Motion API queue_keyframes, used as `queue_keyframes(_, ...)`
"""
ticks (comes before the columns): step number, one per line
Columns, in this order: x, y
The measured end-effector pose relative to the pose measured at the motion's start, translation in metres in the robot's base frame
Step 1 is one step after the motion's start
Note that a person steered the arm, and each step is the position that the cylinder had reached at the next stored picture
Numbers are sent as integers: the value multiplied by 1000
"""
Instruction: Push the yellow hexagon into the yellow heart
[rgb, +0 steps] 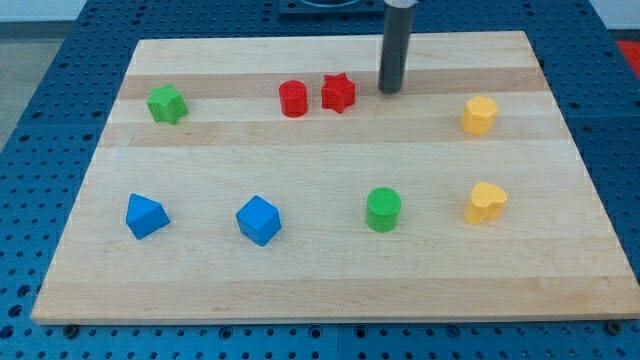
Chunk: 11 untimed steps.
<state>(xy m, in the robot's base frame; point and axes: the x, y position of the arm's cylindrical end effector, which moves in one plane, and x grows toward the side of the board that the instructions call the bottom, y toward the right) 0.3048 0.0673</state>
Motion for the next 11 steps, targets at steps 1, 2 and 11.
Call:
queue_keyframes(1,-1,-29)
queue_keyframes(2,-1,-60)
queue_keyframes(11,17,113)
